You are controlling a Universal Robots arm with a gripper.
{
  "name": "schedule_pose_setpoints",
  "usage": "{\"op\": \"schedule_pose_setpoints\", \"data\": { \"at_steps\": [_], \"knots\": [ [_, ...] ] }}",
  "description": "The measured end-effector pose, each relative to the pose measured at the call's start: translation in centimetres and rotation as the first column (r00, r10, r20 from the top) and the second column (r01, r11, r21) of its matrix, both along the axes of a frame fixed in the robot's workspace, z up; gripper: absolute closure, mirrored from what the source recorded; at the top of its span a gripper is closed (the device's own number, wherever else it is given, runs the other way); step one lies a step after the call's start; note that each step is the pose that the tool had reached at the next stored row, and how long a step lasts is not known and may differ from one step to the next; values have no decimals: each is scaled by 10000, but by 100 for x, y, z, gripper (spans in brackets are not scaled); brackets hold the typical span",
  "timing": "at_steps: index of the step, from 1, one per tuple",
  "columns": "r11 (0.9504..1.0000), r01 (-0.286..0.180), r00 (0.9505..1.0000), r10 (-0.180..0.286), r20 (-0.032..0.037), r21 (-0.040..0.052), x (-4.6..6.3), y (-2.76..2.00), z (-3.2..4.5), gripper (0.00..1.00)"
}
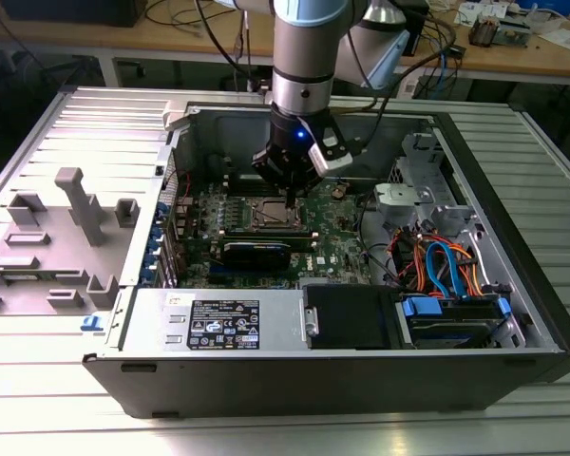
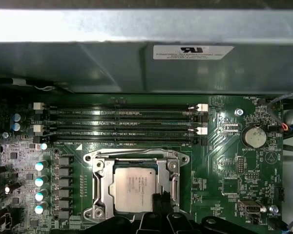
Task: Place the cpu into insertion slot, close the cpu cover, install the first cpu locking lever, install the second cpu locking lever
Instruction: 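Install the second cpu locking lever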
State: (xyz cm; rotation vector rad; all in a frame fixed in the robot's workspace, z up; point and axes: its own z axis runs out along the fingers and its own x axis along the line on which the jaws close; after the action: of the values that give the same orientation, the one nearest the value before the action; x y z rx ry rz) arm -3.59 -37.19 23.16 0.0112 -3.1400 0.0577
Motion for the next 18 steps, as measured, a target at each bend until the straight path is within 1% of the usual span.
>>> {"op": "schedule_pose_setpoints", "data": {
  "at_steps": [5,8,10,13,15,17,18],
  "knots": [
    [10000,-3,10000,3,0,0,1,-7,98,89],
    [10000,-2,10000,2,1,0,1,-29,117,89],
    [10000,-3,10000,3,1,1,1,-58,122,89],
    [10000,-2,10000,2,0,-1,1,-140,129,89],
    [10000,-1,10000,1,-1,0,1,-169,132,89],
    [10000,-2,10000,2,-2,-1,1,-222,136,89],
    [10000,-2,10000,2,-3,0,1,-259,139,89]
  ]
}}
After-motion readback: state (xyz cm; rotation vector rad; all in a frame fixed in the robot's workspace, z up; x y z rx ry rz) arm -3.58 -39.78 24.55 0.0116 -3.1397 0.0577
